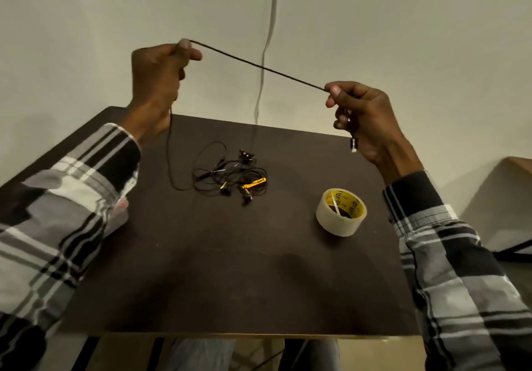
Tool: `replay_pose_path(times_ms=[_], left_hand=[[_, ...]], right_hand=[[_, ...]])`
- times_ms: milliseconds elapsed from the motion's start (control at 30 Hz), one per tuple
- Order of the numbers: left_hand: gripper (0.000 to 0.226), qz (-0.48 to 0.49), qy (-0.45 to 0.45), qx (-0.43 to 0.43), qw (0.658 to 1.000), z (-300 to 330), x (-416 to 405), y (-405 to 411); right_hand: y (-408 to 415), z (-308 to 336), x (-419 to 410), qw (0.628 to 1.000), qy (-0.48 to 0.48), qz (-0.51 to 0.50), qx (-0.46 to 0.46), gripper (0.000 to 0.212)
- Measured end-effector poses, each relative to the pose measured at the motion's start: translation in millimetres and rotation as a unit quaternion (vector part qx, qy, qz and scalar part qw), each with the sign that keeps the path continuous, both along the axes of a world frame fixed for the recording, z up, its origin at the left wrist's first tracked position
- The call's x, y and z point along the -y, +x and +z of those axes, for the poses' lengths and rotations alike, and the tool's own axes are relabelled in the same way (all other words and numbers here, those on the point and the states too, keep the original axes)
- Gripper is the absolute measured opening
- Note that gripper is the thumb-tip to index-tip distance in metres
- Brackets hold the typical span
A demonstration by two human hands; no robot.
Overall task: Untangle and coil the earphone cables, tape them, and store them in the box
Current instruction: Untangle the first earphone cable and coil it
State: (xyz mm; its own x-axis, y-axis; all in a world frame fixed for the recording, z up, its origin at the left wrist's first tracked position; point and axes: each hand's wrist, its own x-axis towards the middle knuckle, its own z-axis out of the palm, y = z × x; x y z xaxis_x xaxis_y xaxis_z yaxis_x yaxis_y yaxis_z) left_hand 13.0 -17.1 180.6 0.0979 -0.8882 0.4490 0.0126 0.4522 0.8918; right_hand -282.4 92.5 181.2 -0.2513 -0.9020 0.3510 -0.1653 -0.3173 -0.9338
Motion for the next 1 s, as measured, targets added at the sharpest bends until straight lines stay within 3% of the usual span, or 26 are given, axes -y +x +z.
replay_pose_path(times_ms=[167, 267, 367, 433, 500, 567, 667, 700, 867, 1000], left_hand=[[0.024, 0.040, 0.029, 0.078, 0.996, -17.5, 10.0, 8.4], [0.020, -0.003, 0.074, 0.162, 0.984, -31.6, 10.1, 6.8], [0.053, -0.048, 0.087, 0.265, 0.959, -38.2, 6.0, -1.4], [0.081, -0.036, 0.049, 0.370, 0.927, -36.7, -4.9, -14.2], [0.092, -0.063, -0.005, 0.424, 0.903, -33.7, -20.0, -32.6], [0.081, -0.138, -0.045, 0.410, 0.900, -30.1, -32.4, -48.5], [0.025, -0.224, -0.085, 0.326, 0.914, -22.1, -43.5, -57.8], [0.019, -0.221, -0.095, 0.304, 0.922, -20.1, -44.2, -59.1], [0.023, -0.155, -0.125, 0.243, 0.949, -12.4, -41.1, -64.6], [0.021, -0.145, -0.112, 0.243, 0.953, -9.6, -38.7, -66.7]], right_hand=[[4.2, -5.3, -4.7, 0.999, 0.017, 0.024, 0.039, 0.013], [8.8, -9.4, -2.8, 0.997, 0.040, 0.056, 0.048, 0.017], [17.9, -13.4, -0.2, 0.990, 0.053, 0.098, 0.084, 0.020], [25.2, -16.1, 1.2, 0.986, 0.060, 0.121, 0.095, 0.023], [33.9, -18.6, 2.8, 0.982, 0.070, 0.146, 0.095, 0.024], [40.8, -19.8, 3.7, 0.979, 0.077, 0.163, 0.090, 0.022], [41.9, -19.3, 1.9, 0.983, 0.077, 0.148, 0.078, 0.019], [39.9, -19.3, 0.3, 0.984, 0.080, 0.141, 0.073, 0.018], [33.8, -26.2, -8.8, 0.974, 0.114, 0.183, 0.064, 0.023], [33.4, -29.6, -11.4, 0.972, 0.119, 0.197, 0.053, 0.028]])
